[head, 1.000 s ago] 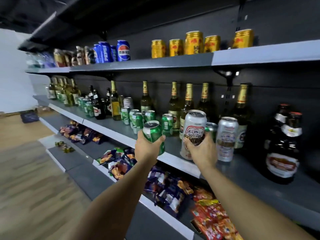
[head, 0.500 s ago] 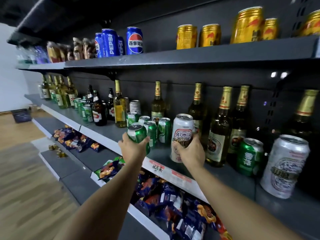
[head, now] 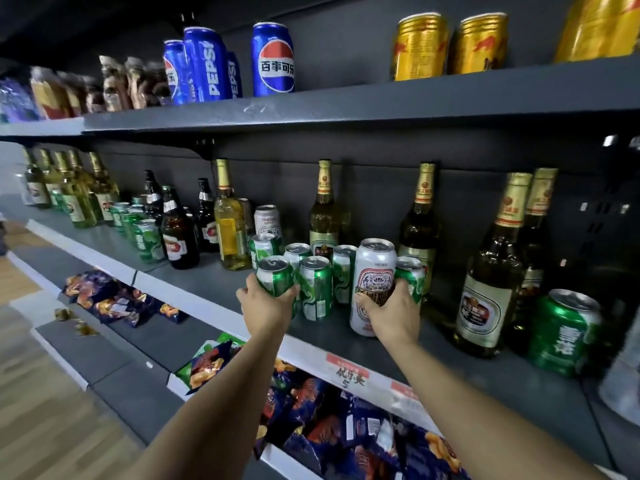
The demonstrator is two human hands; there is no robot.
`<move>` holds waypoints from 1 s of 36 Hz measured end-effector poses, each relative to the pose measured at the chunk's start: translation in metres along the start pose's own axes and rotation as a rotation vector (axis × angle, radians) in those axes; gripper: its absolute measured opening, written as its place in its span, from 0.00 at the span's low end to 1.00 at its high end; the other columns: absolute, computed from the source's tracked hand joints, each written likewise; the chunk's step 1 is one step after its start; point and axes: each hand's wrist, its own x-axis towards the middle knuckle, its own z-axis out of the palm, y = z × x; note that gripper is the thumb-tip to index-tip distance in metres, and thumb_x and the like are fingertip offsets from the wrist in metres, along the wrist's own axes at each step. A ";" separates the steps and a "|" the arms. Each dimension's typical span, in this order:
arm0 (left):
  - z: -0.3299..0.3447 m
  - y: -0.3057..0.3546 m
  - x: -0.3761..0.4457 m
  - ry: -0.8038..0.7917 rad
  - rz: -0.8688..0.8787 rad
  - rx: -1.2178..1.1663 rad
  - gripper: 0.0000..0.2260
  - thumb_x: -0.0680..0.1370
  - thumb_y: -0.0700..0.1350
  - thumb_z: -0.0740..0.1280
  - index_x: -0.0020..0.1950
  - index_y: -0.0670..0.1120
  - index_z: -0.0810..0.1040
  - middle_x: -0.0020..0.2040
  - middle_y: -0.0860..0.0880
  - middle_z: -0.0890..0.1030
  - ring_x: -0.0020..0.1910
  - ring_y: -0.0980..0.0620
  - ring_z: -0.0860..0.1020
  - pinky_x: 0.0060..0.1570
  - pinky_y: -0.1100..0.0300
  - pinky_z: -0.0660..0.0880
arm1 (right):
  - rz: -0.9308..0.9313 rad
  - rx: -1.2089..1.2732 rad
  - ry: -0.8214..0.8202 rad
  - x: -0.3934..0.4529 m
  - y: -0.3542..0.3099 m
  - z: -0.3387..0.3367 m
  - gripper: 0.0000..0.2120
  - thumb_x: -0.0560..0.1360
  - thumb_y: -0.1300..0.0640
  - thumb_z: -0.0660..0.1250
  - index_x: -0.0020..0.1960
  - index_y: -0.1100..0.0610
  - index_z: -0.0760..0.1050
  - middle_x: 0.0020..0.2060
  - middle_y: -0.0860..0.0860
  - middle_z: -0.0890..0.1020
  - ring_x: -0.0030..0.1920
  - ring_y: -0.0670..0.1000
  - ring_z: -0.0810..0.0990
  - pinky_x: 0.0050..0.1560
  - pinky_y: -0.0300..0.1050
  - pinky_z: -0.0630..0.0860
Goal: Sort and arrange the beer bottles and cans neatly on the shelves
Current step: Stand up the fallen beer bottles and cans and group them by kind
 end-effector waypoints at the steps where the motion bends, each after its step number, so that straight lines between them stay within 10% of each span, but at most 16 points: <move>1: -0.001 -0.001 0.003 -0.016 0.002 0.003 0.33 0.71 0.52 0.76 0.70 0.44 0.66 0.64 0.41 0.68 0.60 0.39 0.73 0.57 0.49 0.72 | 0.004 -0.002 0.005 0.000 -0.001 0.002 0.25 0.70 0.45 0.75 0.55 0.57 0.67 0.55 0.55 0.80 0.55 0.59 0.79 0.45 0.45 0.69; 12: -0.003 -0.023 0.016 -0.162 0.063 0.028 0.36 0.72 0.54 0.75 0.74 0.46 0.62 0.66 0.42 0.66 0.62 0.39 0.72 0.56 0.46 0.73 | 0.013 -0.118 0.101 -0.017 -0.002 0.018 0.27 0.74 0.47 0.70 0.67 0.55 0.64 0.62 0.53 0.76 0.61 0.57 0.76 0.46 0.48 0.72; 24: 0.016 0.005 -0.064 0.096 0.486 0.038 0.26 0.72 0.42 0.73 0.68 0.40 0.70 0.60 0.38 0.74 0.59 0.37 0.72 0.58 0.42 0.71 | 0.042 -0.283 0.231 -0.064 0.035 -0.042 0.24 0.79 0.47 0.64 0.71 0.53 0.63 0.67 0.51 0.71 0.62 0.56 0.75 0.47 0.48 0.74; 36: 0.083 0.048 -0.258 -0.349 0.572 -0.026 0.18 0.77 0.42 0.68 0.66 0.39 0.71 0.61 0.38 0.72 0.60 0.37 0.70 0.53 0.45 0.71 | 0.198 -0.437 0.404 -0.156 0.144 -0.227 0.21 0.80 0.47 0.62 0.69 0.55 0.65 0.63 0.52 0.72 0.60 0.53 0.74 0.48 0.48 0.75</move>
